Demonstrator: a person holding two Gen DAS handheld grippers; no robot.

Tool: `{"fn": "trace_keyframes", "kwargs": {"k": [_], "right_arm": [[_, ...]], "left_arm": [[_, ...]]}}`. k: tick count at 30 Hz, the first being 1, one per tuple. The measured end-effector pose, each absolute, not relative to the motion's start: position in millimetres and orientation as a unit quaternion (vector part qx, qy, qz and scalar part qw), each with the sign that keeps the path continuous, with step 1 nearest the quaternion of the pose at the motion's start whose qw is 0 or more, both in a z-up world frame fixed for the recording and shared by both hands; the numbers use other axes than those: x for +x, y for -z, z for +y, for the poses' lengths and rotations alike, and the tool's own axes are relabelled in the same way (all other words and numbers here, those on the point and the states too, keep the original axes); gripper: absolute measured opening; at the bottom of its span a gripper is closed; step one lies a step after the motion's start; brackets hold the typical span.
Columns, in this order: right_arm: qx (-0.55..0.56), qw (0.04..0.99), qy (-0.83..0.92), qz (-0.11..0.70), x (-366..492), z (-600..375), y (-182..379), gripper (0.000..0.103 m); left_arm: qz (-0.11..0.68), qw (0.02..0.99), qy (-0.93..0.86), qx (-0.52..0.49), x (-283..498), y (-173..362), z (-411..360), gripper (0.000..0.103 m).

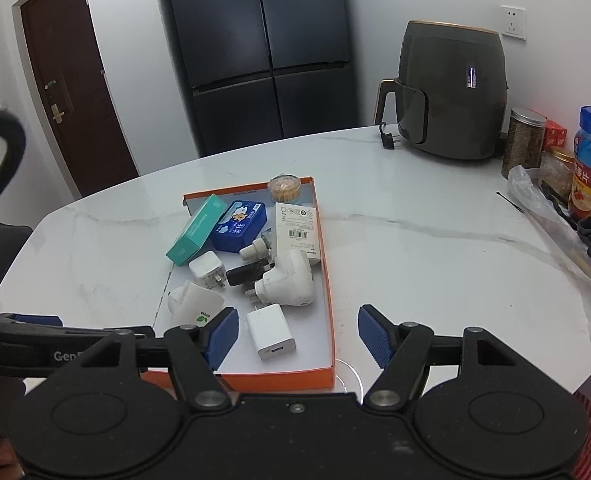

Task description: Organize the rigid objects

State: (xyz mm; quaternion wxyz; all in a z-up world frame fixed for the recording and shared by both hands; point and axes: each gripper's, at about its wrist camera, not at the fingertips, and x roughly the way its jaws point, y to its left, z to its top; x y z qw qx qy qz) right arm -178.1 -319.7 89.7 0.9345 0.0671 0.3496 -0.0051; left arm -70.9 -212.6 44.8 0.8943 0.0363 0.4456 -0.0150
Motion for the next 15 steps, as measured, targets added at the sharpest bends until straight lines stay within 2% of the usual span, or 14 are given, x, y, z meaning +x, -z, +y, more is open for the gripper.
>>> {"fn": "trace_keyframes", "kwargs": {"k": [15], "right_arm": [[0.068, 0.933, 0.011, 0.353, -173.3, -325.3, -87.0, 0.081]], "left_arm": [[0.452, 0.891, 0.042, 0.027, -65.4, -40.1, -220.9, 0.103]]}}
